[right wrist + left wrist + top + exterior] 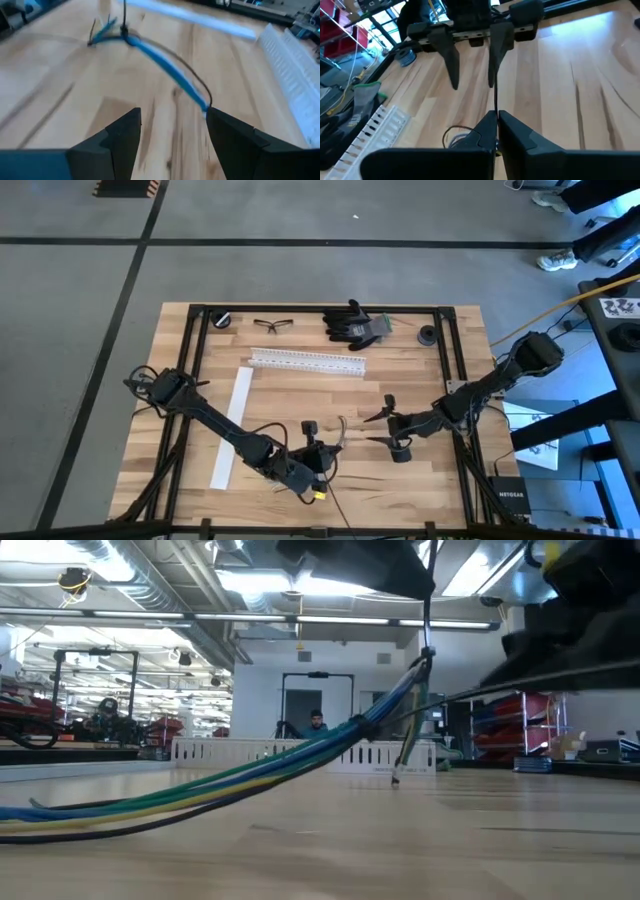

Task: Ziptie cables
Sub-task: Wrap the black zip tie on the cable

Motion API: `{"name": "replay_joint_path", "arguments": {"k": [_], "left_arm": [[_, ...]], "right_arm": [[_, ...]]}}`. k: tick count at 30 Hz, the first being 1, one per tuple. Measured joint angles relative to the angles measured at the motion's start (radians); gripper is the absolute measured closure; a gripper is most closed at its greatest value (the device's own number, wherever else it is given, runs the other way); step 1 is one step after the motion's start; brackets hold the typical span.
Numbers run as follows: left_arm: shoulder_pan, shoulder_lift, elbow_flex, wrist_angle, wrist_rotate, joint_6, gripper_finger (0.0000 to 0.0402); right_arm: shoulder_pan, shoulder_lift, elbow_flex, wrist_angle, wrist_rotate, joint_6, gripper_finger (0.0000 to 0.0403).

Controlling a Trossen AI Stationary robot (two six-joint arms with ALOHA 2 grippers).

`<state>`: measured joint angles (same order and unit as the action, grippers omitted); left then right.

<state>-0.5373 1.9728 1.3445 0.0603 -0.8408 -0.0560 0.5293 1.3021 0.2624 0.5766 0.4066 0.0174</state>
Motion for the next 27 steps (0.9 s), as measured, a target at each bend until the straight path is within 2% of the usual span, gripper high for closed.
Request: {"name": "replay_joint_path", "arguments": {"k": [5, 11, 18, 27], "left_arm": [[0.015, -0.001, 0.0, 0.0, -0.001, -0.015, 0.0401], [0.038, -0.001, 0.0, 0.0, -0.001, -0.007, 0.0401], [0.041, -0.001, 0.0, 0.001, -0.001, -0.007, 0.0401], [0.04, -0.001, 0.0, 0.004, -0.021, -0.013, 0.0401]], "right_arm": [[-0.001, 0.038, 0.078, 0.018, -0.049, 0.0, 0.0191], [-0.03, 0.194, 0.169, 0.077, -0.093, -0.01, 0.0208], [-0.077, 0.29, 0.251, 0.105, -0.159, -0.052, 0.0284], [-0.098, 0.3, 0.268, 0.104, -0.203, -0.05, 0.0394]]}}
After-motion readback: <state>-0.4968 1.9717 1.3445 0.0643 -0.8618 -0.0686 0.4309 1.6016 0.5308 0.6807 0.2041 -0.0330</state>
